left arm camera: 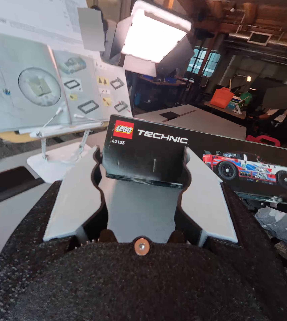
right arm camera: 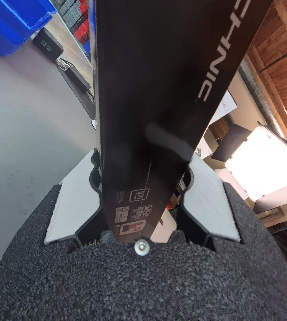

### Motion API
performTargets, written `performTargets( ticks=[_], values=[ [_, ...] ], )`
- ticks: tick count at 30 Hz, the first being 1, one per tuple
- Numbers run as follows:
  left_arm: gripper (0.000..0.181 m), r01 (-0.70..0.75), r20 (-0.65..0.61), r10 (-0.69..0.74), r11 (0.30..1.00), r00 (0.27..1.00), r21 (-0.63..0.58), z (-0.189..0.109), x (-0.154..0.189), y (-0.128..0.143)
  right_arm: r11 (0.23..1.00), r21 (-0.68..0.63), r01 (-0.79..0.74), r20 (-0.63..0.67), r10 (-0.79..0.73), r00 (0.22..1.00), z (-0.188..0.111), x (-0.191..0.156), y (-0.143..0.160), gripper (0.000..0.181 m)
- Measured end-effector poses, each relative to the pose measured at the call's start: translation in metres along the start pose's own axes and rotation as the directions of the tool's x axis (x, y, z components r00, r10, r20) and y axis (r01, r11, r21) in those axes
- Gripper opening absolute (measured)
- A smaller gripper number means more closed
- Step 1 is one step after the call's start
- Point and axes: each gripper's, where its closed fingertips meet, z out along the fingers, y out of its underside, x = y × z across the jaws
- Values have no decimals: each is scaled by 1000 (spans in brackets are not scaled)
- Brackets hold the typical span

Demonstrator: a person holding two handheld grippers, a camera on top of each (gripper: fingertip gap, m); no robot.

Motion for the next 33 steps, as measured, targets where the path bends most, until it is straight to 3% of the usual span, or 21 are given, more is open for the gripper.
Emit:
performTargets(
  ticks=[3, 7, 12, 15, 18, 23, 26, 30, 33],
  values=[
    [94, 150, -12, -149, 988, 989, 35, -20, -12, 25, 997, 12, 71, 15, -71, 997, 0, -12, -9, 96],
    [93, 232, -31, -230, 971, 973, 62, -33, -16, 42, 994, 27, 108, 21, -109, 994, -1, -19, -13, 96],
    [89, 159, -69, -152, 980, 986, 121, -34, -11, 33, 998, 47, 50, 26, -51, 998, -2, -13, -10, 96],
    [90, 42, -126, -14, 975, 992, 220, -44, 0, 5, 973, 105, -206, 93, 196, 976, -3, 11, -12, 93],
    [84, -56, -121, 91, 962, 989, 267, -47, 7, -22, 881, 115, -459, 192, 434, 880, 1, 49, -7, 94],
    [64, -306, -66, 329, 923, 942, 234, -19, 33, -55, 694, 34, -719, 375, 658, 653, 16, 75, 15, 91],
    [58, -516, -26, 527, 839, 849, 174, 4, 47, -69, 602, -21, -798, 501, 697, 513, 19, 72, 26, 91],
    [35, -718, -121, 713, 697, 691, 3, 36, 70, -69, 514, -71, -855, 648, 675, 352, 18, 58, 27, 91],
    [38, -770, -236, 733, 611, 637, -183, 57, 70, -61, 569, -98, -816, 682, 636, 362, 16, 52, 23, 91]
  ],
)
